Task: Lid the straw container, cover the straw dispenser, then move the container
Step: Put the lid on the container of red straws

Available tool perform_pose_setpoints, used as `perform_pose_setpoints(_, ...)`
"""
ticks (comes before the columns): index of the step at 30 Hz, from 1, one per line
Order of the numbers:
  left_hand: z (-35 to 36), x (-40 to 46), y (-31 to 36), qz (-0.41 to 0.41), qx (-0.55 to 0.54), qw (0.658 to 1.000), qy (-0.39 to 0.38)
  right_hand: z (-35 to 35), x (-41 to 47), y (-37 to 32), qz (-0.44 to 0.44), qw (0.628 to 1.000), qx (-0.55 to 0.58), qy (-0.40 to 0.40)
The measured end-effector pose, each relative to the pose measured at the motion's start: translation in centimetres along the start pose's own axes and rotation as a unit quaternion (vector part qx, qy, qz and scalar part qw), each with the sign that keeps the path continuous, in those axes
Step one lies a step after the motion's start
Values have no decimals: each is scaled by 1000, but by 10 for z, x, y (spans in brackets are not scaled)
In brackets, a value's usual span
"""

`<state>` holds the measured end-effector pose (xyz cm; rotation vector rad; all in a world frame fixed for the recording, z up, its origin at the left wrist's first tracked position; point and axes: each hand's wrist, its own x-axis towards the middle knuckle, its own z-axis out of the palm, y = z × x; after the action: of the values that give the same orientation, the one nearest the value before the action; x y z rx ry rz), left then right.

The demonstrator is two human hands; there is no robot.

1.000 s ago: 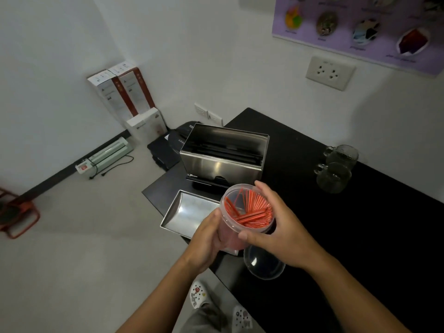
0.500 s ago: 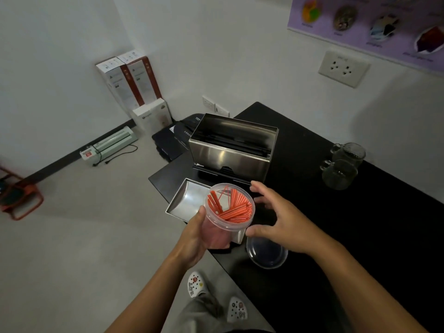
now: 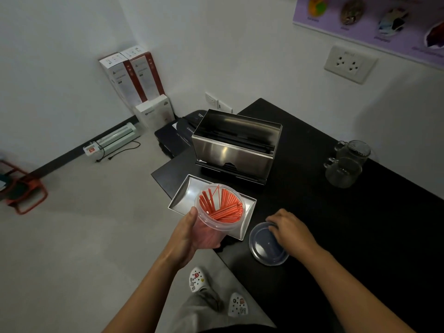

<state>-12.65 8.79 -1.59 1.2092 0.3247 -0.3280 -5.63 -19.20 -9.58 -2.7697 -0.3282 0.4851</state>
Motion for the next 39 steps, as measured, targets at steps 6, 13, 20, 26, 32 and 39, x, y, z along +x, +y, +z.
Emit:
perform_pose_setpoints(6, -3, 0, 1, -3, -8, 1000, 8, -23, -9, -4, 40, 997, 72, 8)
perform_pose_setpoints(13, 4, 5, 10, 11, -9, 1000, -10, -109, -31, -46, -43, 968, 206, 136)
perform_pose_setpoints(20, 18, 18, 26, 11, -33, 999, 11, -162, -55, -103, -214, 900, 242, 292)
perform_pose_setpoints(26, 34, 25, 47, 38, -6, 999, -13, -146, -57, -118, -246, 891, 248, 289)
perform_pose_setpoints(32, 43, 26, 53, 47, 2, 999, -23, -136, -57, -117, -247, 897, 262, 258)
perform_pose_setpoints(39, 45, 23, 52, 35, 41, 997, -50, -144, -56, -116, -219, 900, 339, 166)
